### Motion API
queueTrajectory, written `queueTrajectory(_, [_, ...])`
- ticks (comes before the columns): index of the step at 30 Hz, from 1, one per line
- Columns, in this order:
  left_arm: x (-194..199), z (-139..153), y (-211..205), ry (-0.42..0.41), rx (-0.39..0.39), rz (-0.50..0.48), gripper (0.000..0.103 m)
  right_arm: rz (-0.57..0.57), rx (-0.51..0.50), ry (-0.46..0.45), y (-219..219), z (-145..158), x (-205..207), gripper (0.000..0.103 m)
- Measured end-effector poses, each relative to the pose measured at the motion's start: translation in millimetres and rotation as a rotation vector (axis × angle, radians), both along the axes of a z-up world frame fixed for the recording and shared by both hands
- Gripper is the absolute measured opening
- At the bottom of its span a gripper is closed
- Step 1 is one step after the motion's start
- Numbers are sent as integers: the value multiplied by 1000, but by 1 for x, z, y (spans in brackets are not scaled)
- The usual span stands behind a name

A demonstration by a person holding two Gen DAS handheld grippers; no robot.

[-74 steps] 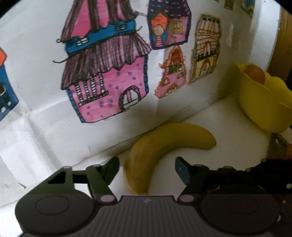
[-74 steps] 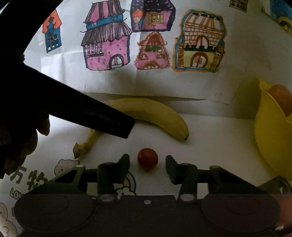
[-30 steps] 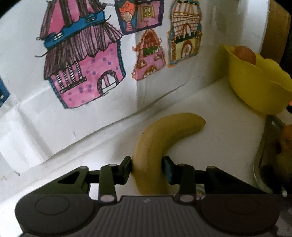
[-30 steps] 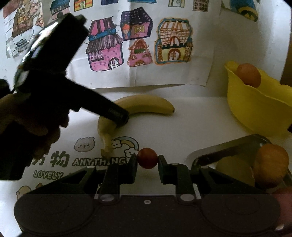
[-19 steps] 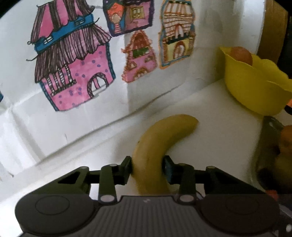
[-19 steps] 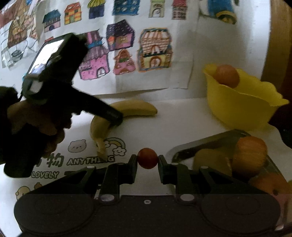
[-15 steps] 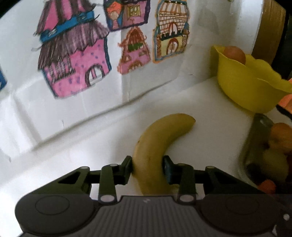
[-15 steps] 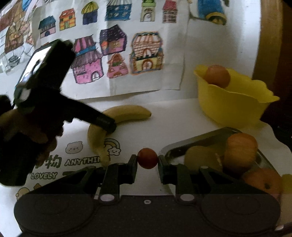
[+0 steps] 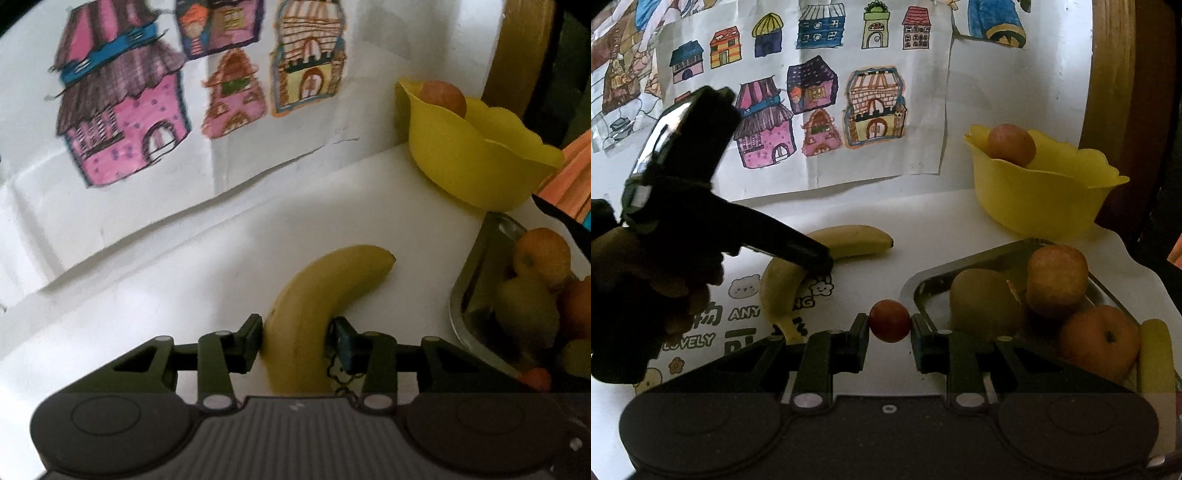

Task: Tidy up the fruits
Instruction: 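Carry the tomato with the right tool while the left tool carries the banana to the tray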

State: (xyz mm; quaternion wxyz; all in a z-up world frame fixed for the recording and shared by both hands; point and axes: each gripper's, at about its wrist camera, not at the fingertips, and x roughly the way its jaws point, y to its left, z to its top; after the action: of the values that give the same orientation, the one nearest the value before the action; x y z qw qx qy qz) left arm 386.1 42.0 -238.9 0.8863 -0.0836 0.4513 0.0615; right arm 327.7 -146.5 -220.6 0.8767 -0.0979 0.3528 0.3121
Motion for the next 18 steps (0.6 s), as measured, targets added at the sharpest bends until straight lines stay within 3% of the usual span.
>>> queueTrajectory(6, [-4,3,0,-9,-45,-1,39,-26,0,-11,-4,1,1,26])
queueTrajectory(18, [-41,24,6,-30,-197,32,39,-114,3,-39,-25,9,-3,26])
